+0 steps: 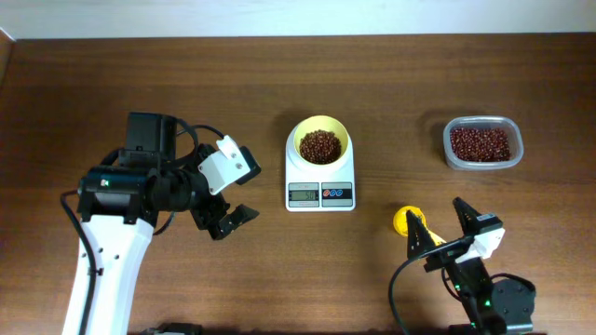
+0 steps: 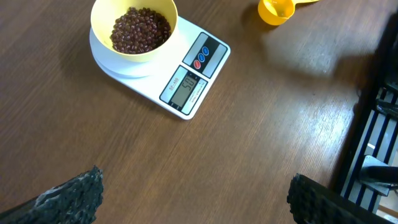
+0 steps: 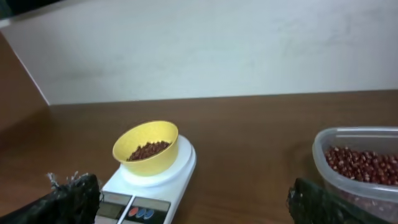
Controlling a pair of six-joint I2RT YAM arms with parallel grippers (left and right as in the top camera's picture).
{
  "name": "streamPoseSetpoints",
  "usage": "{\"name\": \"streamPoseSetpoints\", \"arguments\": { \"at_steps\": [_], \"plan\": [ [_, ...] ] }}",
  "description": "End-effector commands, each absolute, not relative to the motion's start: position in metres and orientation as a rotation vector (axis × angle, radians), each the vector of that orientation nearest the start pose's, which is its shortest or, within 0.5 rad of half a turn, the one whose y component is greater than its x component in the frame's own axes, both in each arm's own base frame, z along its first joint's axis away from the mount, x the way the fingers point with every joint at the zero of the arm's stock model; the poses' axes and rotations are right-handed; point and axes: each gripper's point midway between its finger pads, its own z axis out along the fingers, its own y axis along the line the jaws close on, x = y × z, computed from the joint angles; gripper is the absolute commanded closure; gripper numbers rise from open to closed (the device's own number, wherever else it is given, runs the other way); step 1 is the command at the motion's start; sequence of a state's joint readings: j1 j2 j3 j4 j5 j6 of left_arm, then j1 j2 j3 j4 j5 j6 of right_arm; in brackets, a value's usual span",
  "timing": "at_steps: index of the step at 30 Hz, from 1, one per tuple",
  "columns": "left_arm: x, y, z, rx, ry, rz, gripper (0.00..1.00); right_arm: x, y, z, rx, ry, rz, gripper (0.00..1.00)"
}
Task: Scoop item into bowl and weigh 50g on scale
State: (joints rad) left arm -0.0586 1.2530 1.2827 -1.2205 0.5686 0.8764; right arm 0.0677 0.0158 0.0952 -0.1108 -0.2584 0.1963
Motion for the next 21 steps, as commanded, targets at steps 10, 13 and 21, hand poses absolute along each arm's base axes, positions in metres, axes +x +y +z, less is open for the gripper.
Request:
{"name": "streamPoseSetpoints", "arguments": {
  "at_steps": [10,13,21],
  "plan": [
    [0.256,-0.108,0.235,1.284,2.162,-0.471,0.01,0.241,0.05,0.16,-0.13,1.632,0.261,0.01],
    [0.256,-0.108,0.235,1.284,2.162,-0.471,0.01,0.241,0.05,0.161,-0.13,1.63,0.262,0.01],
    [0.256,-0.108,0.235,1.284,2.162,-0.471,0.01,0.241,0.05,0.159,-0.13,1.636,0.26,0.01]
  ]
}}
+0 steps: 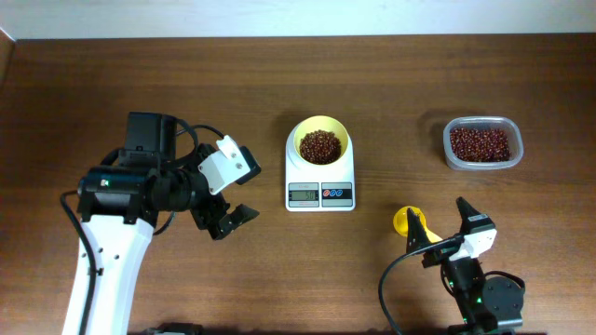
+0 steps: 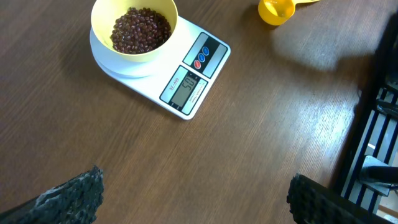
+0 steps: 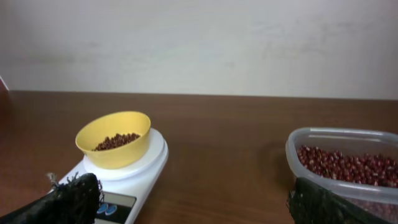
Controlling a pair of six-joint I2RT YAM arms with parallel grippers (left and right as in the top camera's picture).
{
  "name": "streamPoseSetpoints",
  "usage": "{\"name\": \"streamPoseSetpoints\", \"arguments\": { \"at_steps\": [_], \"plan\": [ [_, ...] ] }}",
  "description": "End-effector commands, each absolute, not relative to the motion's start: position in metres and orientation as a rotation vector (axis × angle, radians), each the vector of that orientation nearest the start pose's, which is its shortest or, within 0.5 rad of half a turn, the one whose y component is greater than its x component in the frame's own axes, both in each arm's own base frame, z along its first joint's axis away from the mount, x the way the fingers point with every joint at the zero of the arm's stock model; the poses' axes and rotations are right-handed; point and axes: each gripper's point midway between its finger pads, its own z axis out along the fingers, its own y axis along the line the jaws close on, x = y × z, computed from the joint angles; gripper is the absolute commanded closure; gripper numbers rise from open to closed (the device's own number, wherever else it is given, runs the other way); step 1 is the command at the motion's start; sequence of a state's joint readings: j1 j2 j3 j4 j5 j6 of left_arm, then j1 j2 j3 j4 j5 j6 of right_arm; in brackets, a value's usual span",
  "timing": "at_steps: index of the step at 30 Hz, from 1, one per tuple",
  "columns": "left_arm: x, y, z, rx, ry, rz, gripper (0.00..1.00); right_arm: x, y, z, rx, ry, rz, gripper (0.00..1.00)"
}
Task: Scoop item into bowl and weigh 50g on scale
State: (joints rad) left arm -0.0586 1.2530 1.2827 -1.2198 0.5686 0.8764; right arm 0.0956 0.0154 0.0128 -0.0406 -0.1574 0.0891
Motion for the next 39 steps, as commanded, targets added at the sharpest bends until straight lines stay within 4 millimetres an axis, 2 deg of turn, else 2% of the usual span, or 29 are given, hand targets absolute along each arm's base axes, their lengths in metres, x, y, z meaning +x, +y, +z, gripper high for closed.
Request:
{"name": "streamPoseSetpoints", "arguments": {
  "at_steps": [1,3,26,29,32,36,38,39],
  "plan": [
    [0.256,-0.108,0.235,1.284,2.162,-0.471,0.01,0.241,0.05,0.159,-0.158,1.632,0.231,0.01],
    [0.256,-0.108,0.235,1.284,2.162,-0.471,0.01,0.241,0.05,0.159,-0.219,1.623,0.178,0.01],
    [0.256,-0.108,0.235,1.284,2.161,-0.471,0.01,0.24,0.051,0.159,-0.219,1.622,0.18,0.01],
    [0.251,-0.11,0.234,1.279,2.176,-0.503,0.01,0.24,0.051,0.159,-0.219,1.622,0.18,0.01],
    [0.245,-0.109,0.244,1.274,2.142,-0.474,0.01,0.24,0.051,0.159,-0.219,1.622,0.18,0.01],
    [0.222,-0.125,0.285,1.269,1.908,-0.488,0.01,0.24,0.051,0.16,-0.219,1.621,0.18,0.01],
    [0.212,-0.126,0.288,1.227,1.85,-0.457,0.01,0.24,0.051,0.159,-0.219,1.622,0.18,0.01],
    [0.213,-0.125,0.288,1.166,1.841,-0.454,0.01,0.24,0.051,0.16,-0.219,1.621,0.18,0.01]
  ]
}}
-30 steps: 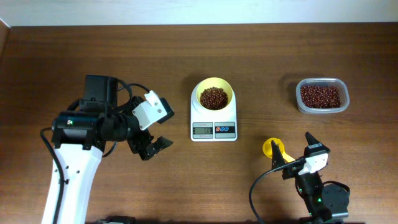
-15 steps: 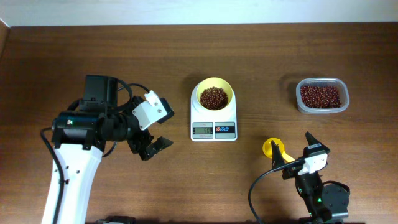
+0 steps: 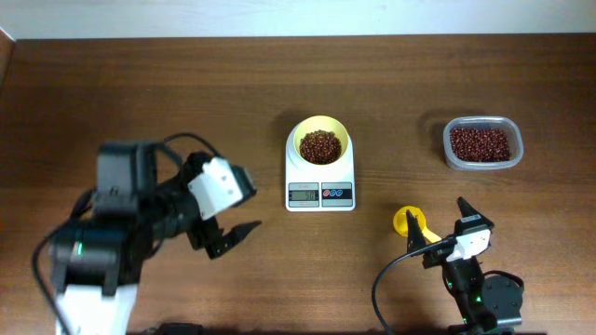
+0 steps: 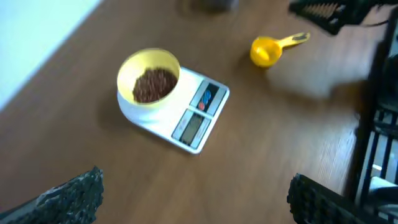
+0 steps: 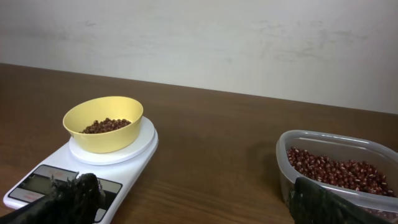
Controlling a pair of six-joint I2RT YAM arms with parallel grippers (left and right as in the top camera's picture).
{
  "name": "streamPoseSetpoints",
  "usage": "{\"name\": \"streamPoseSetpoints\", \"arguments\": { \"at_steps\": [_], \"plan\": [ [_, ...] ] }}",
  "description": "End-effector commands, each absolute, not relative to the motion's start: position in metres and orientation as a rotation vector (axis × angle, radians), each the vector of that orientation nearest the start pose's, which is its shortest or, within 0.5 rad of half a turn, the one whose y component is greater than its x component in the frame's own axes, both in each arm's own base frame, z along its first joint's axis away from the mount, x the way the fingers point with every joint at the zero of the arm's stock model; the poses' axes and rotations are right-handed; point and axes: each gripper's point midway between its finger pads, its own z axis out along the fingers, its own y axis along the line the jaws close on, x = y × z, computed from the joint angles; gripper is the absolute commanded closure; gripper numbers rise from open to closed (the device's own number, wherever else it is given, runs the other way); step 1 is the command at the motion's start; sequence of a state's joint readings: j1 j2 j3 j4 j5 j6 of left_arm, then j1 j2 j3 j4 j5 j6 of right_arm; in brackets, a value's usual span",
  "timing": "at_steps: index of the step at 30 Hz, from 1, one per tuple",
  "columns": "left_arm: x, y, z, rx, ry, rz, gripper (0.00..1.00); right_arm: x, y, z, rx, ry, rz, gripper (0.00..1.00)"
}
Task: Scoop item into bowl and weigh 50g on scale
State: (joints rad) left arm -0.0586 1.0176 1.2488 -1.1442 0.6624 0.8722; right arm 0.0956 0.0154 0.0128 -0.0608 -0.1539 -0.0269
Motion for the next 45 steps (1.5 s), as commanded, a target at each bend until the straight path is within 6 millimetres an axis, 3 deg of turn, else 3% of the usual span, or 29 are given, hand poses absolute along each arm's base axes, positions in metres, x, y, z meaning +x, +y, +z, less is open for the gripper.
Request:
{"name": "streamPoseSetpoints", "arguments": {
  "at_steps": [1,8,11,14,18,25,28,45],
  "plan": [
    [0.214,-0.125,0.288,1.1,1.836,-0.461,0.01,0.24,0.051,0.159,-0.219,1.622,0.18,0.01],
    [0.23,-0.106,0.237,0.581,1.738,-0.464,0.01,0.24,0.051,0.159,-0.219,1.622,0.18,0.01],
    [0.22,-0.1,0.22,0.55,1.659,-0.419,0.01,0.24,0.051,0.159,-0.219,1.622,0.18,0.01],
    [0.227,-0.071,0.21,0.382,1.667,-0.279,0.01,0.24,0.051,0.159,-0.219,1.622,0.18,0.01],
    [0.23,-0.052,0.19,0.298,1.671,-0.178,0.01,0.24,0.051,0.16,-0.219,1.621,0.18,0.01],
    [0.241,-0.043,0.162,0.259,1.61,-0.126,0.01,0.24,0.051,0.159,-0.219,1.622,0.18,0.01],
    [0.243,-0.033,0.159,0.211,1.624,-0.075,0.01,0.24,0.051,0.159,-0.219,1.622,0.18,0.01],
    [0.243,-0.033,0.16,0.214,1.62,-0.078,0.01,0.24,0.051,0.16,-0.219,1.621,0.18,0.01]
  ]
}}
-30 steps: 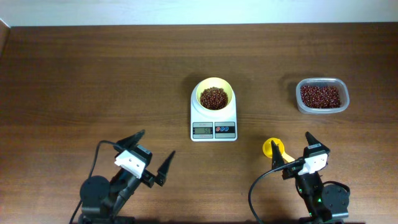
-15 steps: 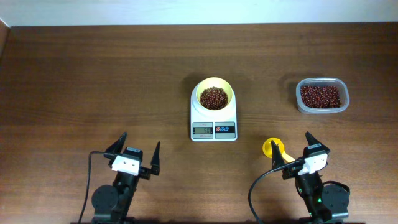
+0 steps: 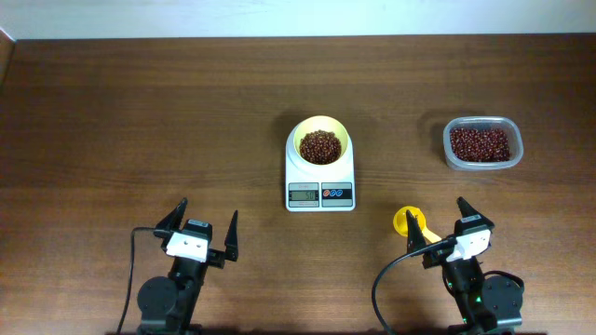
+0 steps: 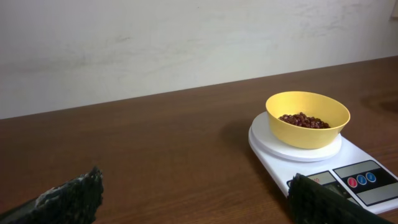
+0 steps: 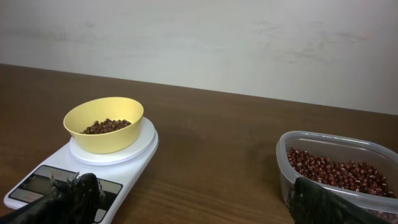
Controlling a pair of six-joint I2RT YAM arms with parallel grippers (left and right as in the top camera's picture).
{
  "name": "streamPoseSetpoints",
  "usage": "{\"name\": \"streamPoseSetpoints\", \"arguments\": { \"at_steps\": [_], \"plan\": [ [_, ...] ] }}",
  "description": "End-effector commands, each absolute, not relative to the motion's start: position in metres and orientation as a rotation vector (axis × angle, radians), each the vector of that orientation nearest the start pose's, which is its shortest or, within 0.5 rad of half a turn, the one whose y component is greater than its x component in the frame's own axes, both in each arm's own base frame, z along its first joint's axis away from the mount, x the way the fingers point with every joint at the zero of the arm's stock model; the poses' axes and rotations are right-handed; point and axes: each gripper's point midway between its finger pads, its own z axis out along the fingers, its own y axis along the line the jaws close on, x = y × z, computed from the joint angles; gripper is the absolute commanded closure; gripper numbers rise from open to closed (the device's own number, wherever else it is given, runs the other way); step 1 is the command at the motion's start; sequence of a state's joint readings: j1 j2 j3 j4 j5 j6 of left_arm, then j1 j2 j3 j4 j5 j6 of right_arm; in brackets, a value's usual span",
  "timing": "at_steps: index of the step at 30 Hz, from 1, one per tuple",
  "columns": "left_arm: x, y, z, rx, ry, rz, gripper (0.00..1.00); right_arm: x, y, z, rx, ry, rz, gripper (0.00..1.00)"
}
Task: Scoop item into bowl and weigh 50g on scale
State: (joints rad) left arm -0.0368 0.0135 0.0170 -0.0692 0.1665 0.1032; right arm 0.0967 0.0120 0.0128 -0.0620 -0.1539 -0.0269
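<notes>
A yellow bowl holding red beans sits on the white scale at the table's middle. A clear tub of red beans stands at the right. The yellow scoop lies on the table by my right gripper, which is open and empty near the front edge. My left gripper is open and empty at the front left. The bowl and scale show in the left wrist view, the bowl and tub in the right wrist view.
A pale wall rises behind the table's far edge. Bare wood spreads over the left half and between the scale and the tub.
My left arm has gone from raised beside the scale's left to folded low at the front left, gripper still open and facing the scale. The right gripper, scoop, bowl and scale have not moved.
The bowl of beans stood on the scale throughout, with the scoop lying by my open right gripper. My left arm hung raised left of the scale, then sat lower and nearer the front, and now rests at the front left. The right gripper drew back slightly early on.
</notes>
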Motion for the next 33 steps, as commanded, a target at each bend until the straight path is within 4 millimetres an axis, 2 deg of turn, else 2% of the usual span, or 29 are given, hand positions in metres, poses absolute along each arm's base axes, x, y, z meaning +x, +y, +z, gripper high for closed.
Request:
{"name": "streamPoseSetpoints", "arguments": {
  "at_steps": [1,7,9,14,16,18,33],
  "plan": [
    [0.243,-0.033,0.16,0.214,1.62,-0.078,0.01,0.24,0.051,0.159,-0.219,1.622,0.18,0.01],
    [0.243,-0.033,0.16,0.214,1.62,-0.078,0.01,0.24,0.051,0.16,-0.219,1.621,0.18,0.01],
    [0.244,-0.032,0.166,0.21,1.597,-0.071,0.01,0.24,0.051,0.16,-0.219,1.621,0.18,0.01],
    [0.246,-0.007,0.163,0.086,1.622,0.035,0.01,0.24,0.051,0.159,-0.219,1.622,0.18,0.01],
    [0.246,0.002,0.162,-0.028,1.625,0.009,0.01,0.24,0.051,0.159,-0.219,1.622,0.18,0.01],
    [0.246,0.001,0.157,-0.025,1.647,0.007,0.01,0.24,0.051,0.159,-0.219,1.622,0.18,0.01],
    [0.246,0.001,0.157,-0.025,1.647,0.006,0.01,0.24,0.051,0.159,-0.219,1.622,0.18,0.01]
  ]
}}
